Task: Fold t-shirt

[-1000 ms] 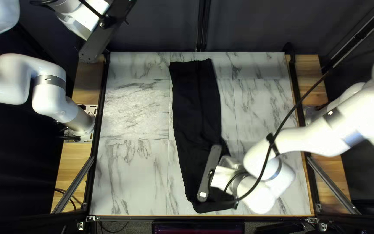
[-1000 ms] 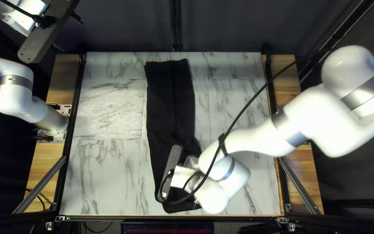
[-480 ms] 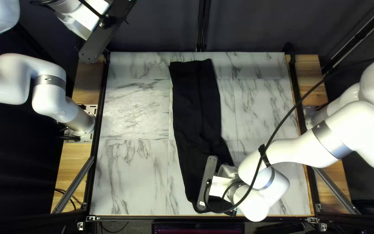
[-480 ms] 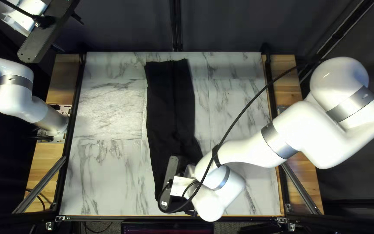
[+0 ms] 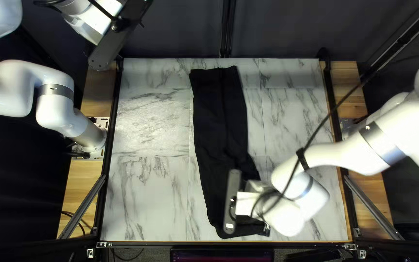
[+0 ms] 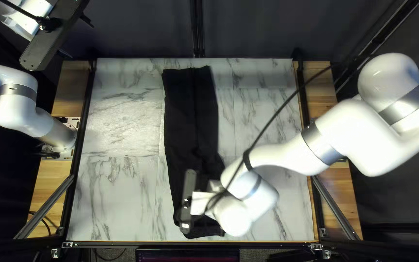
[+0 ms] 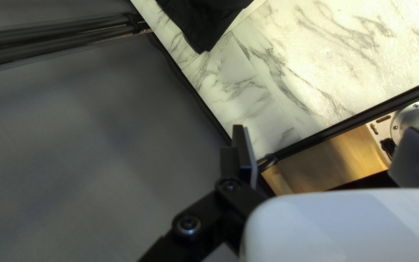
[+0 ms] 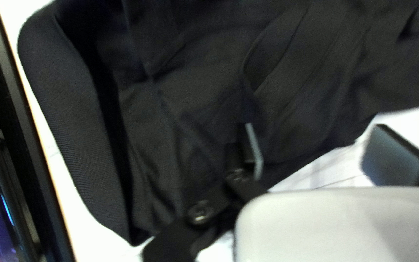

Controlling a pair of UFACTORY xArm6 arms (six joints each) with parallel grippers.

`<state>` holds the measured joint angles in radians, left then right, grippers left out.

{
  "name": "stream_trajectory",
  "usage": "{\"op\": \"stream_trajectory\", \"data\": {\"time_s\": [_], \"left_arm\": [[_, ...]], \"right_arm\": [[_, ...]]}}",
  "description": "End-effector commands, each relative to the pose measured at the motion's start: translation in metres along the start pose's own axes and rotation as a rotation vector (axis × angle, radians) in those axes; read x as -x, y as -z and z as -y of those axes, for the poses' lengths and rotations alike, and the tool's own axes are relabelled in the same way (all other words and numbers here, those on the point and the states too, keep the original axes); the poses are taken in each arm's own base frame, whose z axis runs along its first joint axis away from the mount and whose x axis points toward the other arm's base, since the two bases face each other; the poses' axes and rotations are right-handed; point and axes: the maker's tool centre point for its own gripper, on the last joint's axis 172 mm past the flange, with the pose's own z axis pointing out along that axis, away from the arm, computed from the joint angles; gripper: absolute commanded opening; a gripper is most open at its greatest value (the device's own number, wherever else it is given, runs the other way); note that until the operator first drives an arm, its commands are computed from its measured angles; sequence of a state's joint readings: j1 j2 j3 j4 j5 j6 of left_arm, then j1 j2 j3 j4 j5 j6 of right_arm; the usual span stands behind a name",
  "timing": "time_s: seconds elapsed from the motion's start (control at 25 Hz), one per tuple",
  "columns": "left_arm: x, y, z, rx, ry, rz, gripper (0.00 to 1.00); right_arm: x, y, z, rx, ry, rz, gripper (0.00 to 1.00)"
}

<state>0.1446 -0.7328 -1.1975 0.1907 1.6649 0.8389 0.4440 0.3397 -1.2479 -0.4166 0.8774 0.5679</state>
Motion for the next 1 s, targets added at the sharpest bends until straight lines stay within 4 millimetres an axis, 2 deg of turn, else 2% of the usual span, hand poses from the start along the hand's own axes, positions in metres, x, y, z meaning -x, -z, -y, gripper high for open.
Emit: {"op": "stream_trajectory", "data": {"time_s": [0.04, 0.2, 0.52, 0.8, 1.0], "left_arm": [[0.0, 0.0, 0.0, 0.0, 0.0, 0.0, 1.0], [0.0, 0.0, 0.0, 0.0, 0.0, 0.0, 1.0], [0.0, 0.0, 0.0, 0.0, 0.0, 0.0, 1.0], [0.0, 0.0, 0.0, 0.0, 0.0, 0.0, 1.0], [0.0, 0.0, 0.0, 0.0, 0.0, 0.0, 1.0]], "right_arm": [[-0.028, -0.024, -0.019, -0.092, 0.152, 0.031, 1.0], [-0.018, -0.041, -0.019, -0.177, 0.309, 0.085, 1.0], [0.002, -0.053, -0.01, -0.326, 0.572, 0.169, 1.0], [0.02, -0.062, -0.003, -0.408, 0.689, 0.258, 1.0], [0.024, -0.066, -0.005, -0.442, 0.712, 0.309, 1.0]]}}
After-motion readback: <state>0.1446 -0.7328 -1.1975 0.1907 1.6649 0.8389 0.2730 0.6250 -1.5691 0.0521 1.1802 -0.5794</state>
